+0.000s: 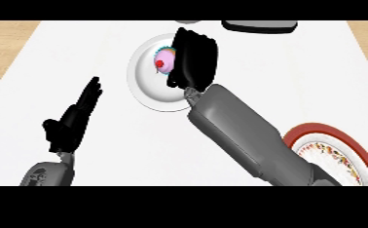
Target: Pick the cupcake from the plate and place it in the plate
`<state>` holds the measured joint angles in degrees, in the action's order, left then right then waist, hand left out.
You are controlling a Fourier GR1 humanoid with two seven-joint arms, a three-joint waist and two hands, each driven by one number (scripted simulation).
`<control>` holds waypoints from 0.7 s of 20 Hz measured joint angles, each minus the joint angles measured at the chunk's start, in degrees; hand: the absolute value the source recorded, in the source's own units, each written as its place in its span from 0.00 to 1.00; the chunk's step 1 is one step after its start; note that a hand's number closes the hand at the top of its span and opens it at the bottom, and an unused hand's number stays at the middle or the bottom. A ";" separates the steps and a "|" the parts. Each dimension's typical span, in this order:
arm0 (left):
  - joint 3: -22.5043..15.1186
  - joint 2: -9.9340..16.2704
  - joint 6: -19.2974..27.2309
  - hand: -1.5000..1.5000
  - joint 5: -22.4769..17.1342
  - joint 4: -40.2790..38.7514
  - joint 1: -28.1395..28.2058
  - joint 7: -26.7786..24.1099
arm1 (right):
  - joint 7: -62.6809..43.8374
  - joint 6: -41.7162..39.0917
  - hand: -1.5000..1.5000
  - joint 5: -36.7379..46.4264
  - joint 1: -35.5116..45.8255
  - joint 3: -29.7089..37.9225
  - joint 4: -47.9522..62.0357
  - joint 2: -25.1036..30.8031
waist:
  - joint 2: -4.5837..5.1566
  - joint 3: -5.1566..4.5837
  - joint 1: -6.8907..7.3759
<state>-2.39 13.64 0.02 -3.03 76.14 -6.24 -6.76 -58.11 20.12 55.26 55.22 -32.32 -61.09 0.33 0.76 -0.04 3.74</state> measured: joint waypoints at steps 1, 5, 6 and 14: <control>0.17 0.08 -0.08 0.50 -0.09 -0.16 -0.52 0.25 | 0.55 2.30 1.00 -0.70 0.42 0.60 1.62 0.00 | 0.11 0.00 0.09; 0.54 0.51 -1.10 0.50 -0.38 -1.21 -1.56 -0.10 | 0.01 10.80 0.00 -2.93 1.44 1.32 6.19 0.04 | 0.31 -0.01 0.77; 0.52 0.36 -1.12 0.50 -0.27 -1.68 -1.92 -0.36 | -0.04 12.07 0.00 -3.68 1.91 1.31 7.90 0.05 | 0.36 -0.01 0.83; 0.09 -0.36 -0.90 0.50 0.31 -1.83 -2.54 -0.08 | 0.08 21.98 0.00 -11.46 4.58 2.34 16.20 0.03 | 0.43 0.03 1.49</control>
<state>-2.30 13.28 -0.88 -2.71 74.31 -8.78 -6.84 -58.03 42.09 43.80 59.80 -29.98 -44.89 0.36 1.19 -0.01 5.23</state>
